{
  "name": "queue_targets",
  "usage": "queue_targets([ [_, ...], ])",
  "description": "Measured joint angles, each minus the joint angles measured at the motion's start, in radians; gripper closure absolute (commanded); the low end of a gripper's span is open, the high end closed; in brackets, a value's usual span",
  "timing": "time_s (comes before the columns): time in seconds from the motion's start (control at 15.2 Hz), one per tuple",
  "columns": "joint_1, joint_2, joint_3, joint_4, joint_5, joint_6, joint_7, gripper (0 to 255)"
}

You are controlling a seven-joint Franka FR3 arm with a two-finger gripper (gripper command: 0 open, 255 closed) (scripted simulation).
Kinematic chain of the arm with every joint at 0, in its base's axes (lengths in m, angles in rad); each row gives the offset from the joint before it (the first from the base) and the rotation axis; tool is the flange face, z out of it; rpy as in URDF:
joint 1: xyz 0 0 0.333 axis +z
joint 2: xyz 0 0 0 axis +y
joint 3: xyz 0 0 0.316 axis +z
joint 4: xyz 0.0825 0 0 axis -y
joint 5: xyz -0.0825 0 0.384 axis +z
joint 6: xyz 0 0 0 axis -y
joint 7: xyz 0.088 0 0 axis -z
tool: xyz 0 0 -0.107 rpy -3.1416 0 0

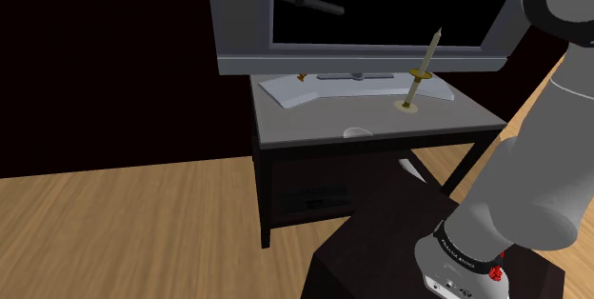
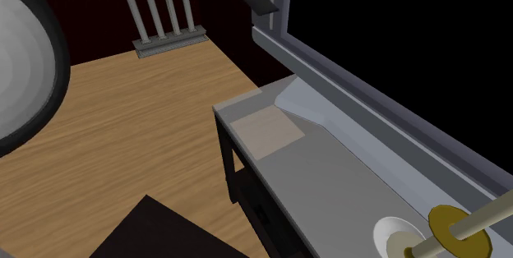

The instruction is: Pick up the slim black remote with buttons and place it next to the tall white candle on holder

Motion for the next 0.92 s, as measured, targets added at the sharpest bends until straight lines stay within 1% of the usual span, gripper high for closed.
queue_targets([
  [0.07, -0.002, 0.010, -0.001, 0.026, 0.001, -0.017, -0.004, 255],
  [0.2, -0.013, -0.027, -0.010, -0.010, 0.001, -0.016, -0.023, 255],
  [0.4, -0.035, -0.131, -0.030, -0.149, -0.004, 0.021, -0.065, 255],
  [0.53, -0.052, -0.177, -0.048, -0.192, -0.007, 0.021, -0.101, 255],
  [0.66, -0.066, -0.237, -0.065, -0.267, -0.014, 0.036, -0.131, 255],
  [0.73, -0.076, -0.255, -0.077, -0.278, -0.016, 0.031, -0.154, 255],
  [0.92, -0.100, -0.331, -0.109, -0.361, -0.029, 0.041, -0.209, 255],
])
